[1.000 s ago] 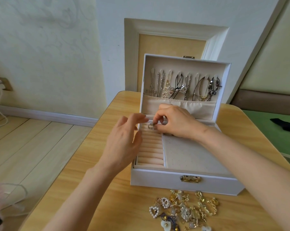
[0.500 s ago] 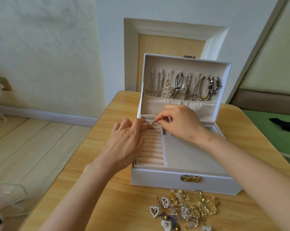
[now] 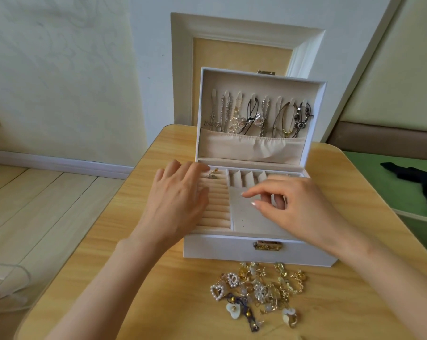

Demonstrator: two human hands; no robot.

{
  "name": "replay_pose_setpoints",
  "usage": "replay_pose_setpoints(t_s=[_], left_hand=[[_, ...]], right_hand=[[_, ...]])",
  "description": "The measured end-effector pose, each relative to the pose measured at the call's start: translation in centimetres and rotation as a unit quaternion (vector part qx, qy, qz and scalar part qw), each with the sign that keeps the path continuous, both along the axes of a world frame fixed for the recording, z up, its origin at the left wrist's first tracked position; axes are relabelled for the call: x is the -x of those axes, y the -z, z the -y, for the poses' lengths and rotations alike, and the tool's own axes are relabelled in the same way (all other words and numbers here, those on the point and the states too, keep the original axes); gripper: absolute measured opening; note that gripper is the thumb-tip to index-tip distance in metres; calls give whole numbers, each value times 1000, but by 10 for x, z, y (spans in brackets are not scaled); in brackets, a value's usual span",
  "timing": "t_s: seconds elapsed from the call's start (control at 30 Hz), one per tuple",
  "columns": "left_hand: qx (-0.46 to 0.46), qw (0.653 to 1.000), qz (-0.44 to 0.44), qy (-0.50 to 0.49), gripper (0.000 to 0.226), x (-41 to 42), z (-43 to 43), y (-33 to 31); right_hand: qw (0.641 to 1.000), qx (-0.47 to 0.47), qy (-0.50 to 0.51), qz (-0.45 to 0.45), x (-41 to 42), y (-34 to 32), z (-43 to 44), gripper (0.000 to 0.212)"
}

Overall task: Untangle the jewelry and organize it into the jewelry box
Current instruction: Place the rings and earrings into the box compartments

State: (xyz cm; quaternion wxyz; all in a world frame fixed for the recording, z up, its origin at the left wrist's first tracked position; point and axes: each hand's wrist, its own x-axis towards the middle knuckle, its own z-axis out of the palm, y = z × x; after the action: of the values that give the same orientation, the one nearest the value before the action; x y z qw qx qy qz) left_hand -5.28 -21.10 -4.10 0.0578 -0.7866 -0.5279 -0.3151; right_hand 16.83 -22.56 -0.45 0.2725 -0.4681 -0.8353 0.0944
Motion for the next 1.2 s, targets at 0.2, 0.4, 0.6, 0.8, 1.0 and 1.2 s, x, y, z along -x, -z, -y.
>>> replay_pose_setpoints(t_s=[0.2,0.4,0.6,0.8,1.0,1.2], left_hand=[[116,964,151,188,24,-15,44,-7],[144,940,180,250,15,-20,56,-10],[123,943,182,249,11,-21,54,-13],[187,903,222,317,23,-34,63,-12],[177,896,290,286,23,-39,59,-7],[96,924,270,255,26,-35,53,-9]], right_hand=[[993,60,-77,-66,-15,7,52,17],[969,76,-129,197,-18,27,69,16],[991,110,-81,-9,-17,25,69,9],[921,231,-32,-313,-11,14,70,13],[888,257,-16,-382,-5,20,66,4],[905,192,-18,-379,3,14,59,17]])
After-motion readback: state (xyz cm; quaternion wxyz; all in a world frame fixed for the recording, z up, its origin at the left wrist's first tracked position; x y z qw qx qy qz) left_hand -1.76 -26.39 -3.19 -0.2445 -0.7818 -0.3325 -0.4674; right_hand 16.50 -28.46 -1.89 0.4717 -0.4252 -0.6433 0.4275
